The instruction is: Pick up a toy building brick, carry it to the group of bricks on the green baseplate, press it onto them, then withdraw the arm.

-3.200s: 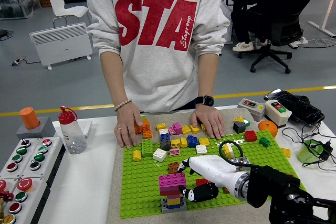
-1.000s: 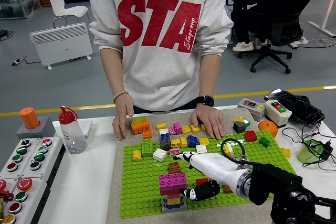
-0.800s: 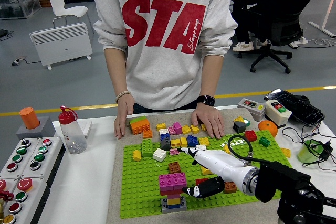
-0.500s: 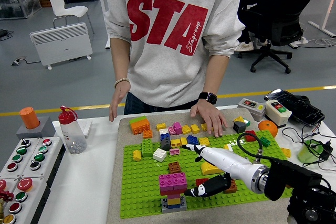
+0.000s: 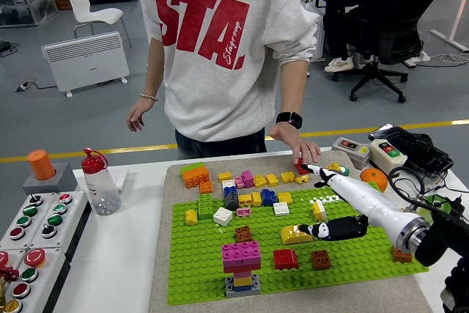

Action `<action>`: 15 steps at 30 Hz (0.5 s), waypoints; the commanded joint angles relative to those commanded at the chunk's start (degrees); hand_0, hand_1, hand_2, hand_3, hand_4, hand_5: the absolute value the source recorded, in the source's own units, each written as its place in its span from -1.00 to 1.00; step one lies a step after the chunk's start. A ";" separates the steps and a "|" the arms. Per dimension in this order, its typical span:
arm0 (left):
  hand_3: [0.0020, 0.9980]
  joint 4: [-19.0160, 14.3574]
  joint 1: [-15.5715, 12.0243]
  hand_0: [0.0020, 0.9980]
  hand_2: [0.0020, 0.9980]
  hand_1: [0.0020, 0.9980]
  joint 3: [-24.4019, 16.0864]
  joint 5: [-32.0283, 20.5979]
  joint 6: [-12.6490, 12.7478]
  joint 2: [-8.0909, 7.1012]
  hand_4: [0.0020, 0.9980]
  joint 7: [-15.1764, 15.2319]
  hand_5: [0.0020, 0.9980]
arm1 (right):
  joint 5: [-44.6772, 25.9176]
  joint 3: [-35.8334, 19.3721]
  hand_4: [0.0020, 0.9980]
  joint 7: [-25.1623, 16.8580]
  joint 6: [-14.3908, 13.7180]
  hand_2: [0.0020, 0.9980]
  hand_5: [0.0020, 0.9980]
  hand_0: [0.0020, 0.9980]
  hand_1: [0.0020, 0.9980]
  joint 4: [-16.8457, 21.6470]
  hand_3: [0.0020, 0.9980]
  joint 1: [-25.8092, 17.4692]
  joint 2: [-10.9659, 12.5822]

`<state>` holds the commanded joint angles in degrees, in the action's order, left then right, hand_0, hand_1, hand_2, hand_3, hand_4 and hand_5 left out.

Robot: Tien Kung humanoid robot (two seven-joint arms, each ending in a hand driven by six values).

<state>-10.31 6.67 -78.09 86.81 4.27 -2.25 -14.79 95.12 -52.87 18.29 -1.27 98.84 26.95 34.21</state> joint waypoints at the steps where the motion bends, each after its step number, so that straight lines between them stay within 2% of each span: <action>1: 0.16 0.00 -0.03 0.31 0.35 0.38 -0.04 0.06 -0.01 0.01 -0.44 -0.01 1.00 | 0.94 -0.20 0.49 -0.06 -0.10 0.86 -0.54 0.67 0.58 -0.87 0.86 -0.26 0.22; 12: 0.16 0.00 -0.11 0.31 0.35 0.38 0.00 -0.17 0.06 0.13 -0.44 0.16 1.00 | 6.81 -0.09 0.47 -2.51 -2.89 0.79 -0.57 0.63 0.56 -12.52 0.79 -1.40 0.15; 13: 0.16 0.00 -0.05 0.31 0.35 0.38 0.06 -0.26 0.06 0.12 -0.44 0.18 1.00 | 6.76 -0.12 0.40 -3.18 -3.50 0.74 -0.57 0.63 0.53 -13.71 0.72 -1.39 -0.09; 15: 0.16 0.00 0.07 0.31 0.35 0.38 0.11 -0.35 0.05 0.10 -0.44 0.21 1.00 | 5.54 -0.24 0.40 -4.65 -5.07 0.74 -0.57 0.63 0.53 -15.74 0.72 -1.38 -0.64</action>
<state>-10.31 6.74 -77.98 86.46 4.32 -2.15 -14.58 100.66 -53.11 13.65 -6.33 83.10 25.57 33.57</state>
